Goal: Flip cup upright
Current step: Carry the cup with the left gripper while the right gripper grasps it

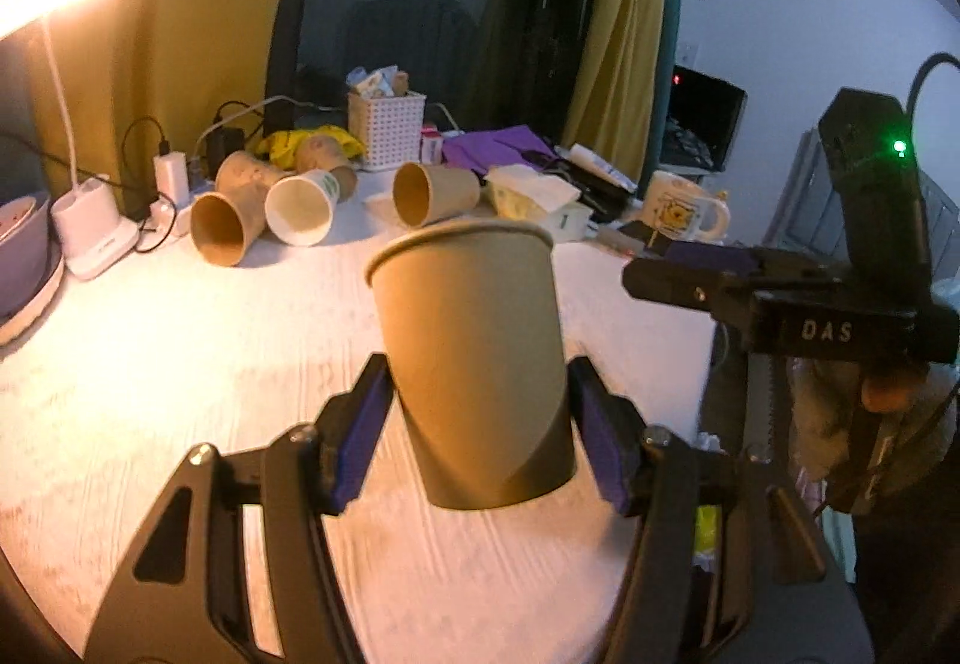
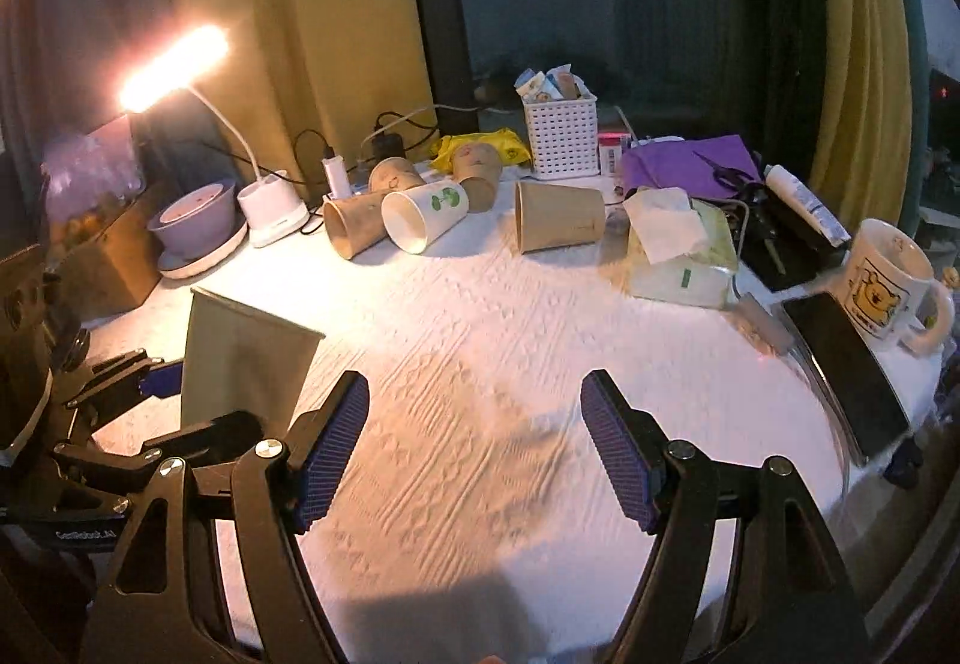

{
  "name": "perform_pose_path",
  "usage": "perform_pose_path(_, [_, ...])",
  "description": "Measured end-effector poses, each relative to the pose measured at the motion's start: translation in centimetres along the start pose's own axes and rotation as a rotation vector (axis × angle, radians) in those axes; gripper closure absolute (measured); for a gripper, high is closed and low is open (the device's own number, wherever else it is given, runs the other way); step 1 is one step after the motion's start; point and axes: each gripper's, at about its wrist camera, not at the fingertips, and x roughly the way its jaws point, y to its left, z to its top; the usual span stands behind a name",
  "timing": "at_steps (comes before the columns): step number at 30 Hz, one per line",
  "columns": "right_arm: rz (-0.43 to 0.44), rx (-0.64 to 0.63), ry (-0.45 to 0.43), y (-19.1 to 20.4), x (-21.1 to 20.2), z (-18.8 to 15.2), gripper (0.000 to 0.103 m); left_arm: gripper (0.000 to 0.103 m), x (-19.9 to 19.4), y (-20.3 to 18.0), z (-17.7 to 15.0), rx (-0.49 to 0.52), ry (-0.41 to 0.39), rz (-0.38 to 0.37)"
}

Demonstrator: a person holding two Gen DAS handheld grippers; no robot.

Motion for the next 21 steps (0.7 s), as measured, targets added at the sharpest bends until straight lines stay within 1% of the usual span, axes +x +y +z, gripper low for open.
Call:
perform_pose_path(4, [0.018, -0.001, -0.025, 0.7, -1.6, -0.8, 0.027, 0.042, -1.8, -0.3, -1.9, -0.004, -0.045, -0.003])
perform_pose_path(7, [0.092, -0.012, -0.059, 1.2, -2.7, -1.0, 0.027, 0.042, -2.6, -0.7, -3.3, 0.016, -0.08, 0.018])
perform_pose_path(8, [0.135, -0.012, -0.063, 1.5, -3.0, -1.1, 0.027, 0.042, -3.0, -0.9, -3.8, 0.028, -0.101, 0.026])
perform_pose_path(10, [0.185, -0.019, -0.057, 2.3, -3.2, -1.0, 0.027, 0.042, -3.4, -0.8, -4.2, 0.023, -0.126, 0.03])
perform_pose_path(12, [0.21, -0.021, -0.046, 3.1, -3.1, -1.0, 0.027, 0.042, -3.5, -0.4, -4.5, -0.007, -0.134, 0.028])
perform_pose_path(14, [0.253, -0.013, -0.006, 4.2, -2.4, -1.2, 0.027, 0.042, -3.6, -0.2, -4.8, -0.019, -0.146, 0.027])
perform_pose_path(16, [0.294, -0.017, 0.019, 5.4, -2.0, -1.4, 0.027, 0.042, -3.8, -0.3, -5.1, -0.008, -0.165, 0.034])
perform_pose_path(21, [0.375, -0.018, 0.06, 7.4, -0.8, -1.2, 0.027, 0.042, -3.7, -0.3, -5.9, 0.009, -0.183, 0.022])
